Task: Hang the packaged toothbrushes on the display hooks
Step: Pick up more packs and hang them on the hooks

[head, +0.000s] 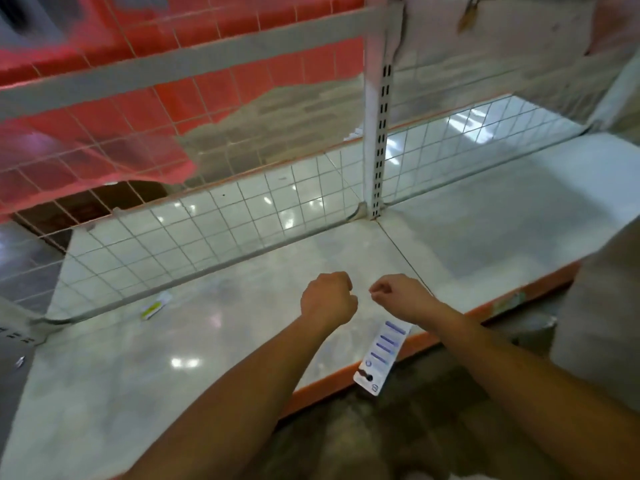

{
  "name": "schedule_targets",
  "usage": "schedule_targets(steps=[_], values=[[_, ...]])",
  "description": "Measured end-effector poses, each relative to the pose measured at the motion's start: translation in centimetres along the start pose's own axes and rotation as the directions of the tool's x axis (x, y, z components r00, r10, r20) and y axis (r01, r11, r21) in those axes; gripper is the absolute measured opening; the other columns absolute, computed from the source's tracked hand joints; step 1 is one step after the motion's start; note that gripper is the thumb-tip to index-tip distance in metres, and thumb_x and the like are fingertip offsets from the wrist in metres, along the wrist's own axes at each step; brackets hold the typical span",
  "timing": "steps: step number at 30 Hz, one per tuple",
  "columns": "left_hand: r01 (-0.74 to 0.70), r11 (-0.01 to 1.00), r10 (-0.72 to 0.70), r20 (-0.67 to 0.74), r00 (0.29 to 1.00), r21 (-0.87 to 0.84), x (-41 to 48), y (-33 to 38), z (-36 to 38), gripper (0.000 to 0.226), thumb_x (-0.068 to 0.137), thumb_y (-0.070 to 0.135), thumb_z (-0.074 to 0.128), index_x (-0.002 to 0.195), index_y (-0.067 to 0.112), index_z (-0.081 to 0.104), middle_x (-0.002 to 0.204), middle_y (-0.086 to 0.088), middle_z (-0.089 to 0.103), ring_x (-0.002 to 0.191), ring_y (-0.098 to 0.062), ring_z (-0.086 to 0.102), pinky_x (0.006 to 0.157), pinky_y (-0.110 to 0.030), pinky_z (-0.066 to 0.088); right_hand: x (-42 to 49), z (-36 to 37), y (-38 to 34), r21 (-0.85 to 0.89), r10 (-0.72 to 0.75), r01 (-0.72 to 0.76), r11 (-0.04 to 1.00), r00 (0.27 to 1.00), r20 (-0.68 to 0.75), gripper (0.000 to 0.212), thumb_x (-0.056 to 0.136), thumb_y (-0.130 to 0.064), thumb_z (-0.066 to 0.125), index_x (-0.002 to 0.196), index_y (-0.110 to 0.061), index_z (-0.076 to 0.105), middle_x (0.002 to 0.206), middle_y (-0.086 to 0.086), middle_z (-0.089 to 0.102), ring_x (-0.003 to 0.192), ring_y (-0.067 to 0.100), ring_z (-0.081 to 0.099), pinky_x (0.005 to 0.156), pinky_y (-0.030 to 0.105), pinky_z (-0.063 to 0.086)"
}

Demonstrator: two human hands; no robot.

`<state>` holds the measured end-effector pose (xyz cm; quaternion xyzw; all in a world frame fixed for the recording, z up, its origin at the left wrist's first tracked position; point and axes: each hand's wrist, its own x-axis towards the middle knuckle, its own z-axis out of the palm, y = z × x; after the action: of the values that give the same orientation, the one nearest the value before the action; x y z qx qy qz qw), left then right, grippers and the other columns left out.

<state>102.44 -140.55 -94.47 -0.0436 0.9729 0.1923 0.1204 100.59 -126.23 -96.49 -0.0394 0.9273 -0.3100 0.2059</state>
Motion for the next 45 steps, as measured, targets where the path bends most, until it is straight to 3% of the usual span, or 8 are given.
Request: schedule_targets(steps=[10,13,19,25,29,34,39,45], values=[[-0.176,0.979,0.106,0.48,0.871,0.104,0.9,-0.4,8.5,0.053,0.094,0.032,0.06,0.142,0.021,0.04,0.138,-0.007,0.054,0.118,-0.026,0.056,0.1,-0.036,0.046,0.8,5.3,7.8,-0.484,-0.112,0.133,0.865,0.991,0.072,0.074,0.086,-0.026,0.069,0.148,-0.028,0.027,0.158,0.001,0.025,0.143,0.021,0.027,0.112,0.04,0.032],[-0.192,0.976,0.115,0.512,0.851,0.1,0.8,-1.0,9.7,0.052,0.094,0.026,0.059,0.141,0.019,0.038,0.13,-0.01,0.058,0.112,-0.029,0.059,0.088,-0.034,0.047,0.7,6.3,8.5,-0.565,-0.137,0.199,0.801,0.979,0.151,0.079,0.088,-0.027,0.066,0.151,-0.029,0.019,0.161,0.002,0.011,0.148,0.025,0.011,0.115,0.047,0.023],[-0.149,0.988,0.109,0.508,0.854,0.039,0.3,-2.6,10.4,0.047,0.095,0.018,0.053,0.141,0.019,0.041,0.135,-0.009,0.057,0.116,-0.028,0.058,0.094,-0.036,0.049,0.7,8.5,9.3,-0.602,-0.139,0.248,0.759,0.965,0.222,0.077,0.088,-0.021,0.064,0.15,-0.03,0.018,0.162,0.001,0.007,0.149,0.026,0.001,0.118,0.049,0.011],[-0.144,0.989,0.137,0.496,0.857,-0.024,-0.1,-3.4,10.3,0.039,0.097,0.015,0.049,0.136,0.019,0.047,0.135,-0.006,0.059,0.114,-0.026,0.06,0.092,-0.033,0.05,0.3,9.3,9.2,-0.564,-0.155,0.233,0.792,0.971,0.184,0.066,0.087,-0.028,0.065,0.143,-0.03,0.03,0.159,0.001,0.016,0.148,0.025,0.007,0.117,0.049,0.013],[-0.004,0.972,0.104,0.416,0.903,-0.235,-0.7,-3.9,9.3,0.03,0.103,0.033,0.036,0.122,0.02,0.056,0.125,-0.003,0.064,0.096,-0.016,0.063,0.075,-0.023,0.049,-0.2,8.9,8.7,-0.522,-0.185,0.253,0.815,0.966,0.179,0.061,0.087,-0.034,0.065,0.14,-0.031,0.035,0.155,-0.002,0.025,0.145,0.021,0.018,0.116,0.046,0.02],[0.153,0.893,0.009,0.358,0.934,-0.422,-1.2,-4.6,6.9,0.04,0.105,0.035,0.028,0.121,0.015,0.058,0.111,-0.002,0.069,0.095,-0.016,0.065,0.083,-0.025,0.052,-0.9,7.9,7.1,-0.445,-0.203,0.268,0.855,0.961,0.188,0.061,0.088,-0.032,0.066,0.14,-0.034,0.036,0.152,-0.007,0.031,0.142,0.017,0.025,0.113,0.047,0.025],[0.156,0.871,-0.048,0.235,0.971,-0.466,-1.4,-5.5,4.5,0.029,0.101,0.016,0.041,0.124,0.015,0.059,0.123,-0.005,0.064,0.102,-0.017,0.063,0.094,-0.032,0.052,-0.5,5.5,4.1,-0.171,-0.324,0.323,0.931,0.946,0.024,0.042,0.095,-0.012,0.054,0.135,-0.025,0.054,0.134,-0.003,0.058,0.121,0.017,0.053,0.098,0.031,0.043],[0.084,0.899,-0.015,0.162,0.987,-0.429,-2.4,-5.0,2.1,0.044,0.092,0.017,0.063,0.134,0.019,0.051,0.137,0.001,0.057,0.122,-0.016,0.055,0.096,-0.025,0.045,-0.8,2.5,-0.9,0.252,-0.276,0.26,0.932,0.961,0.03,0.027,0.101,-0.023,0.046,0.12,-0.014,0.063,0.111,-0.001,0.066,0.101,0.013,0.061,0.091,0.026,0.047]])
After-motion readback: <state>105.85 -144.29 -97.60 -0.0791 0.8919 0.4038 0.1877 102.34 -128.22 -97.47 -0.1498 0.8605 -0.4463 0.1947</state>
